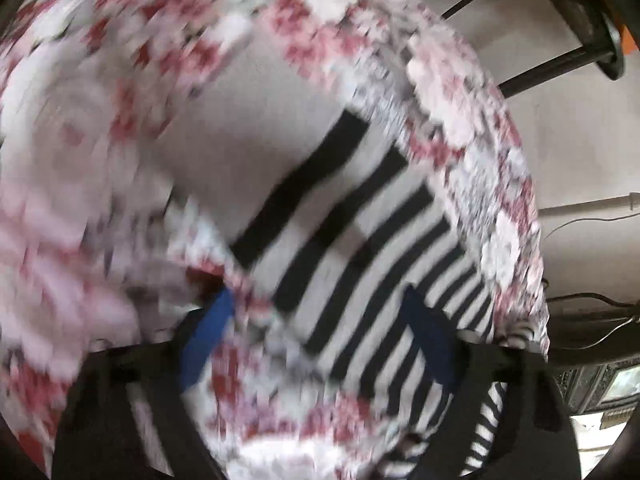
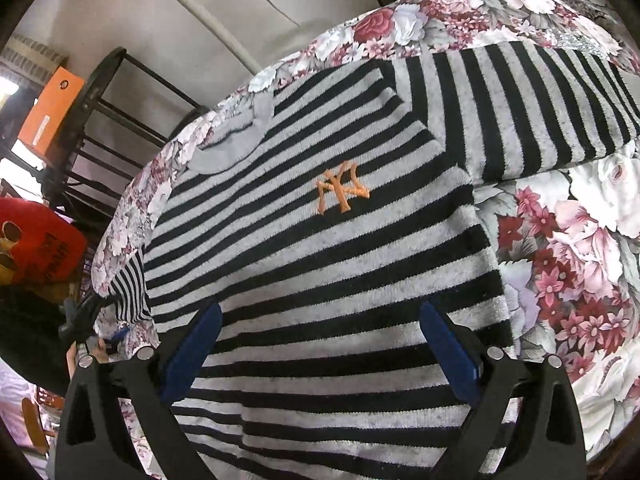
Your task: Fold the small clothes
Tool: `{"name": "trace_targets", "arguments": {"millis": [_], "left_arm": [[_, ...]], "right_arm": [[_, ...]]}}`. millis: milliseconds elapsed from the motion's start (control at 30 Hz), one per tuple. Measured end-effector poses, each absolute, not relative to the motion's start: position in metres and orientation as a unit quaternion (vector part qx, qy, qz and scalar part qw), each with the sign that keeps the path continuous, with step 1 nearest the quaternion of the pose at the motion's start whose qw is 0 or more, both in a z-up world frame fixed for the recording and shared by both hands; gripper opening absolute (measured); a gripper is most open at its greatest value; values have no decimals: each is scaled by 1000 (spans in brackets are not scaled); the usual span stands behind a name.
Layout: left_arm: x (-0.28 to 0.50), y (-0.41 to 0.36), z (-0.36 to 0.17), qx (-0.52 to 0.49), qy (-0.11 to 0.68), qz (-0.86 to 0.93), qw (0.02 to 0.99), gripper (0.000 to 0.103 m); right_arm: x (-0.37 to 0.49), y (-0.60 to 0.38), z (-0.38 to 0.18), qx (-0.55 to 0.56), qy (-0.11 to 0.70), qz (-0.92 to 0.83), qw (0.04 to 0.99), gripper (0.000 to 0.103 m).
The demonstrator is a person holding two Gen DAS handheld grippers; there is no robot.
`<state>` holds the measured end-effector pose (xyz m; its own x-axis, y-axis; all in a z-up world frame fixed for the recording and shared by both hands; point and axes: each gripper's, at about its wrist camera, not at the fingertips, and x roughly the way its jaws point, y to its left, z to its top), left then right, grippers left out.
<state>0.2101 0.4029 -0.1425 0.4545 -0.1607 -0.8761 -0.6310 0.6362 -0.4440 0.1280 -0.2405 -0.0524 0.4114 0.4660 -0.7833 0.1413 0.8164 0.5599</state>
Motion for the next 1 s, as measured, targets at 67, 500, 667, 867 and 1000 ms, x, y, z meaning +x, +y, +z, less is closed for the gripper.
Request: {"name": "trace_targets", "arguments": {"millis": [67,500,667,867,1000], "left_arm": [[223,400,-141,-375,491,155,771,41],[218,403,-126,-197,492,273,803,26],[206,377,-49,-158,402,350,831,64],[264,314,-30,-191,409,195,871,78],[335,237,-64,-85,485,64,868,69]], "right_arm": [[130,-237,-53,280,531,101,793,99],[141,-202,-64,199,551,101,804,99],[139,-206,-57,184,540,89,816,99],[134,-212,-47,206,528,99,818,99],[135,-211,-48,183,531,93,822,99]]}}
